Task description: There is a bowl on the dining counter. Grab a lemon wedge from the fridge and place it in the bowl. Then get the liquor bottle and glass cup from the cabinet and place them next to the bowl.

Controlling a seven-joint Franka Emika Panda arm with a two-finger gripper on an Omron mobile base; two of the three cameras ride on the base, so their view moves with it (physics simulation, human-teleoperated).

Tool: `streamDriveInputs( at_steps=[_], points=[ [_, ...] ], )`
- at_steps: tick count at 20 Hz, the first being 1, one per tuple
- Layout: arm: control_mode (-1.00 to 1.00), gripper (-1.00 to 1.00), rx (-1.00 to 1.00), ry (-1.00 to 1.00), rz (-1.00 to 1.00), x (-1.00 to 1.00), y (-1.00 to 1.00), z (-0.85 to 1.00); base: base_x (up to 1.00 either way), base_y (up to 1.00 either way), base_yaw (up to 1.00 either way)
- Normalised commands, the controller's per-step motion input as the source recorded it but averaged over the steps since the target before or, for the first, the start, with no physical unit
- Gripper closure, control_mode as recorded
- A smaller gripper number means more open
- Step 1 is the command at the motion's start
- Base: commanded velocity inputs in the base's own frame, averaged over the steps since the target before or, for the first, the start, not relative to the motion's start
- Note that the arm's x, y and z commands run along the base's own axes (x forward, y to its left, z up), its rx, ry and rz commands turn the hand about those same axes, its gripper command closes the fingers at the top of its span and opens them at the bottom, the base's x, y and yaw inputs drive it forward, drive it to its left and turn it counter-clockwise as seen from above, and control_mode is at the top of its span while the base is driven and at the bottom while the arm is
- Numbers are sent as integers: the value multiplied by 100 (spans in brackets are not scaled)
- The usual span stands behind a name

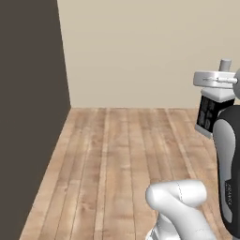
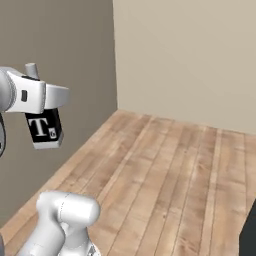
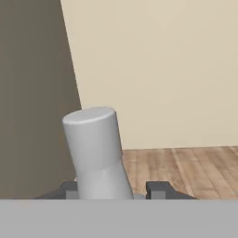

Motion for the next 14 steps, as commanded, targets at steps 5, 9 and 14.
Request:
streamDriveInputs(
  at_steps=[5,9,14],
  points=[
    [100,100,0,0,0,0,0,0,97,18,-49],
    [100,100,0,0,0,0,0,0,94,17,-50],
    [100,100,0,0,0,0,0,0,90,19,-50]
  ],
)
